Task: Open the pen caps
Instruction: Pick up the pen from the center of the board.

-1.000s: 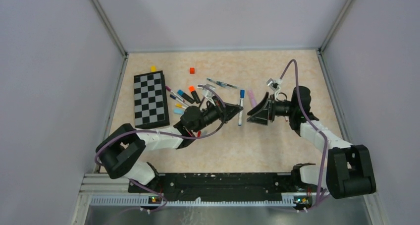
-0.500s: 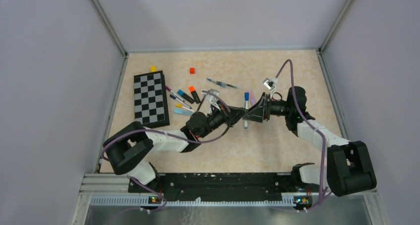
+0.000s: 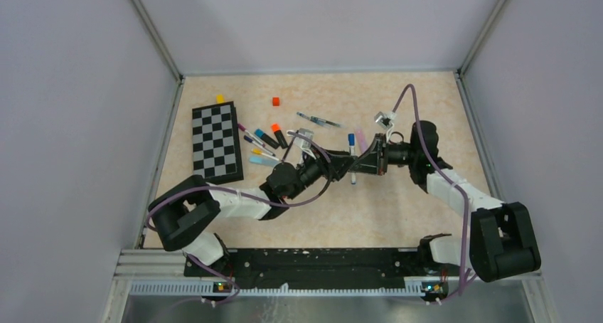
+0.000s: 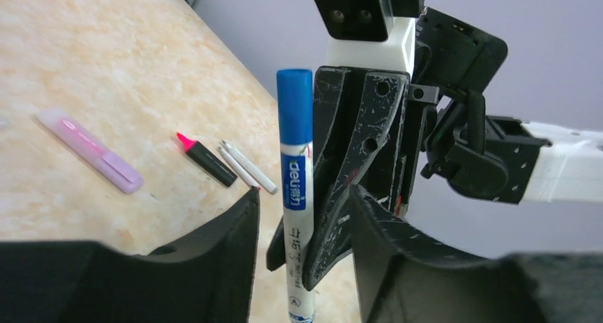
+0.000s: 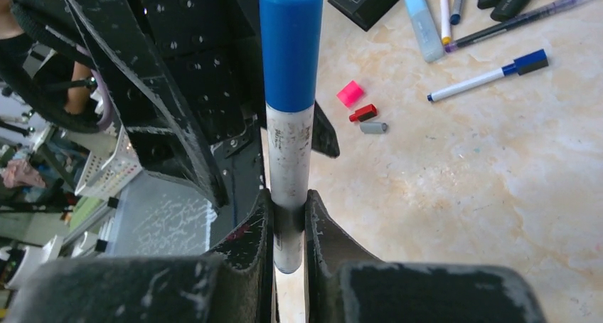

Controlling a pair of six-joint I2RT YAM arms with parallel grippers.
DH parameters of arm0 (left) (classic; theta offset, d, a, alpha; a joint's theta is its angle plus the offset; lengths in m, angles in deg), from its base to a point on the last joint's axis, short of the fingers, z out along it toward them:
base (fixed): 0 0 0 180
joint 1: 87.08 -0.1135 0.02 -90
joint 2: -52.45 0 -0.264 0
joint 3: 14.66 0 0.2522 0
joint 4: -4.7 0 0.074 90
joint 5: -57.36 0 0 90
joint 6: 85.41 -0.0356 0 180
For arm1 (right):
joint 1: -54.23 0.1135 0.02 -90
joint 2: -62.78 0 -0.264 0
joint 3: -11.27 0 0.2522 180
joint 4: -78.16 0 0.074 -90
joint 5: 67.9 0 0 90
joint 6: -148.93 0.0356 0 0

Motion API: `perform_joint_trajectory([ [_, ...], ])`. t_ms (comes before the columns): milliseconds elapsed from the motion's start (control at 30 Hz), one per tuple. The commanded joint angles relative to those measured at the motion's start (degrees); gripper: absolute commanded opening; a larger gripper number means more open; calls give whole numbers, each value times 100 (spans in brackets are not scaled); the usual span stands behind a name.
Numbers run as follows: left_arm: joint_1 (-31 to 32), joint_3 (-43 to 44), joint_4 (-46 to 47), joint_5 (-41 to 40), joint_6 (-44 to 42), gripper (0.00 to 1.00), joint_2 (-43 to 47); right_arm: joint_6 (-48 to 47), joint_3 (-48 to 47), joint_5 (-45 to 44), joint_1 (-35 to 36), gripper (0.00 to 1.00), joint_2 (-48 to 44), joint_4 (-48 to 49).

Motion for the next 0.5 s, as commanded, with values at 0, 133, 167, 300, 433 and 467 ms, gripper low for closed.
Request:
perform_joint_trajectory([
  [0, 16, -197, 417, -109, -334, 61, 566, -1691, -487, 729, 68, 0, 15, -1189],
  [133, -114, -366, 2, 106, -765, 90, 1173, -3059, -819, 821, 72, 0, 51, -2548],
  [167, -147, -421, -55, 172, -861, 97, 1310, -3430, -901, 828, 69, 0, 58, -2946],
  [300, -443, -659, -283, 780, -782, 99, 1735, -4438, -1163, 669, 75, 0, 62, -4030],
  [433, -992, -880, -312, 1587, -210, 99, 1963, -5018, -1298, 544, 69, 0, 79, -4587],
  [467, -1152, -916, -295, 1791, -8, 99, 1977, -5110, -1319, 523, 71, 0, 79, -4688],
])
